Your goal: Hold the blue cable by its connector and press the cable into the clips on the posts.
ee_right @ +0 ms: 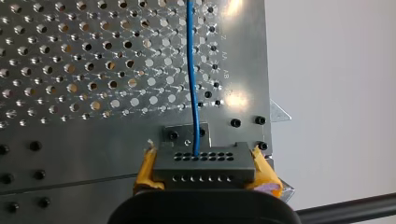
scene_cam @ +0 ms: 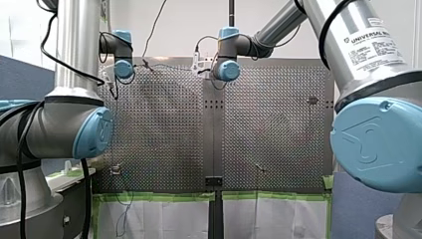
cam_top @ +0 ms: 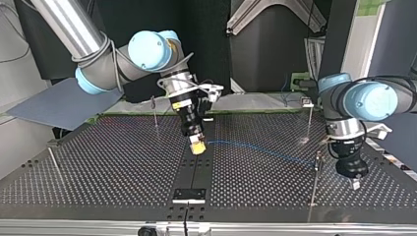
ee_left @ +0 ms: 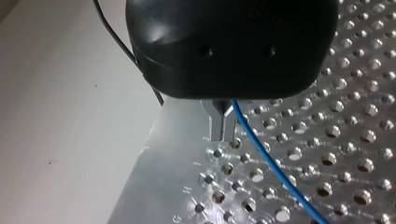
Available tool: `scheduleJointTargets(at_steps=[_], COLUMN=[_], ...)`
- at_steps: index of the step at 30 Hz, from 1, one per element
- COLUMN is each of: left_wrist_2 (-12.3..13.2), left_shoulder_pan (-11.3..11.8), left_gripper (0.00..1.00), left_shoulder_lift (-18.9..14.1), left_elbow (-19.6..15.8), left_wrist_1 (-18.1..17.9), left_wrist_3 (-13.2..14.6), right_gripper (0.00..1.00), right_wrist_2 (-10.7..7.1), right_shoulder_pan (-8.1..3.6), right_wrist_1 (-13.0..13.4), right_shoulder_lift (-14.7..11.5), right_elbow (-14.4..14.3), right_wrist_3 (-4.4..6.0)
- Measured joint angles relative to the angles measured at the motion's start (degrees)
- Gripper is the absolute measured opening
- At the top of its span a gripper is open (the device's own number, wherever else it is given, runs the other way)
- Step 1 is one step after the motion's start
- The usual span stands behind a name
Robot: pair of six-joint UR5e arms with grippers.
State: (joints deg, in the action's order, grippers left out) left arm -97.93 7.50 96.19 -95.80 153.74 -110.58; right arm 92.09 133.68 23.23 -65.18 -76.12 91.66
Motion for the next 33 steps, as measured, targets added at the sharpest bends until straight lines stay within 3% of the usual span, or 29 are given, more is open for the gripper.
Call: scheduleJointTargets(at_steps=[9,17,27,33], left_wrist_2=[4.15,5.95,6.71,7.31], left_shoulder_pan=[1.75,2.42,3.19,3.2], left_gripper=[0.01,0.01,0.01,0.01], left_shoulder_lift=[0.33,1.87,3.05,3.08], left_elbow=[0.26,1.12,1.69,1.7], left_wrist_1=[-2.2,-2.23,-2.28,-2.36], left_wrist_3=[-2.52,-3.24,-3.12,-3.06], right_gripper=[0.0,0.0,0.0,0.0], right_wrist_2=[-0.64,-1.04,-1.27,-1.51], right_shoulder_pan=[-0.92,-1.24,-2.17,-3.19], right_wrist_1=[-0.38,-1.02,-2.97,-3.02], right_shoulder_lift=[2.11,4.45,7.46,8.45], right_elbow=[4.35,7.77,13.22,14.19], right_wrist_3=[0.15,0.67,0.86,0.89])
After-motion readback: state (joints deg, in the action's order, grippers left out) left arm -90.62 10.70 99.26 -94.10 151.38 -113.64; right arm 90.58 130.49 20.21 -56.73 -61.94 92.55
